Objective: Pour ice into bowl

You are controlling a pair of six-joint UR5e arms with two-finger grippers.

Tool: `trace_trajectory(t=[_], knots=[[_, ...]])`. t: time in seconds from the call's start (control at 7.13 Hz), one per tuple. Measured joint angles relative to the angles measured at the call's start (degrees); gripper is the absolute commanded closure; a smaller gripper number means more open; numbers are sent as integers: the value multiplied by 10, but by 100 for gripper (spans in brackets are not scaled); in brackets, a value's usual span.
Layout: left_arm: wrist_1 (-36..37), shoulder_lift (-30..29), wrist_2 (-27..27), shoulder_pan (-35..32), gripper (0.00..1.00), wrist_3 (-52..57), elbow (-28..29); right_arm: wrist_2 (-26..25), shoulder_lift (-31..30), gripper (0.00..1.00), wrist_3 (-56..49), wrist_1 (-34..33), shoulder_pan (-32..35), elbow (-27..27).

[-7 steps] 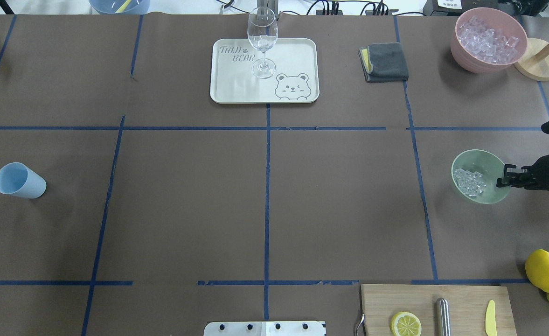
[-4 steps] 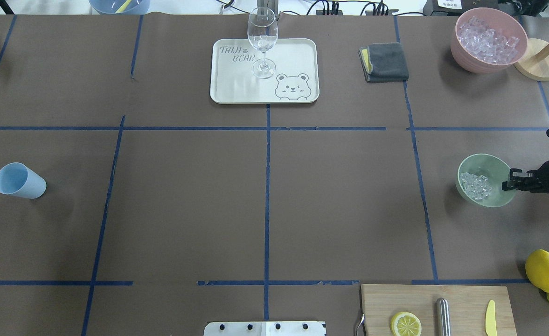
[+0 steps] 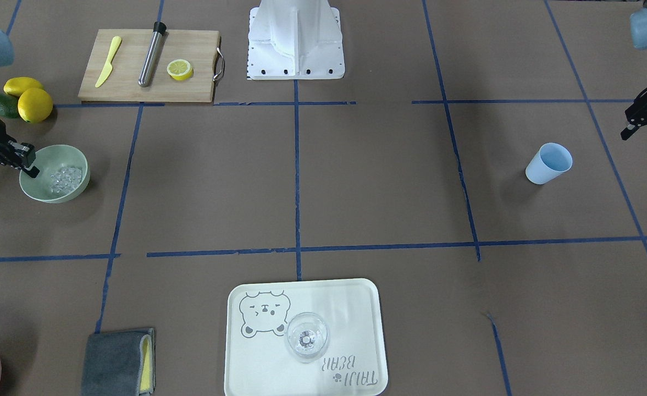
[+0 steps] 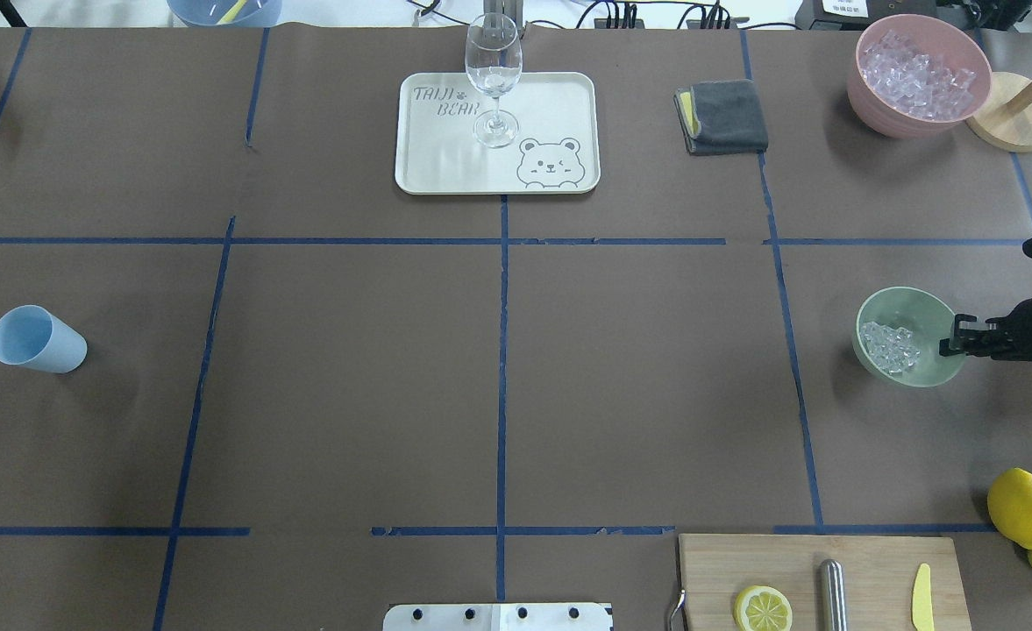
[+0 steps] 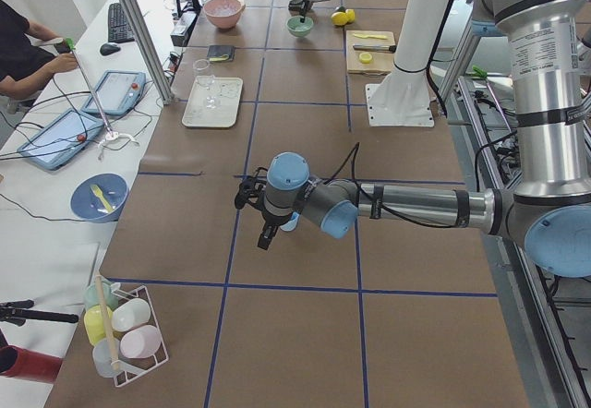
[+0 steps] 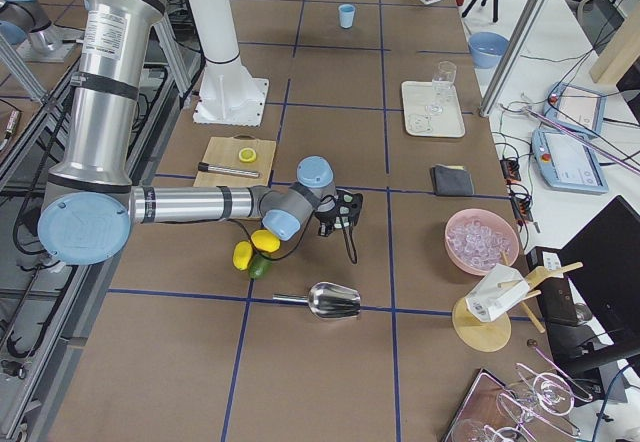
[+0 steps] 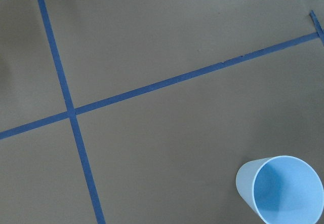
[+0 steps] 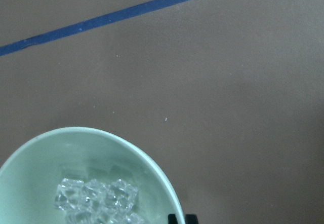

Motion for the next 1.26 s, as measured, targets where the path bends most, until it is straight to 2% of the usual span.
trace_trajectory(t=[0.28,0.42,0.56,0.98,1.26], knots=[[0,1,5,0,0,0,-3,2,11,100,10,0,-5,-3],[0,1,6,0,0,0,-3,2,13,53,12,-1,-7,-4],[0,1,6,0,0,0,-3,3,14,1,12,-1,-9,-5],[0,0,6,0,0,0,-3,7,22,0,10,0,-14,-6],[2,-1,6,0,0,0,1,62,15,0,-2,-3,27,12]])
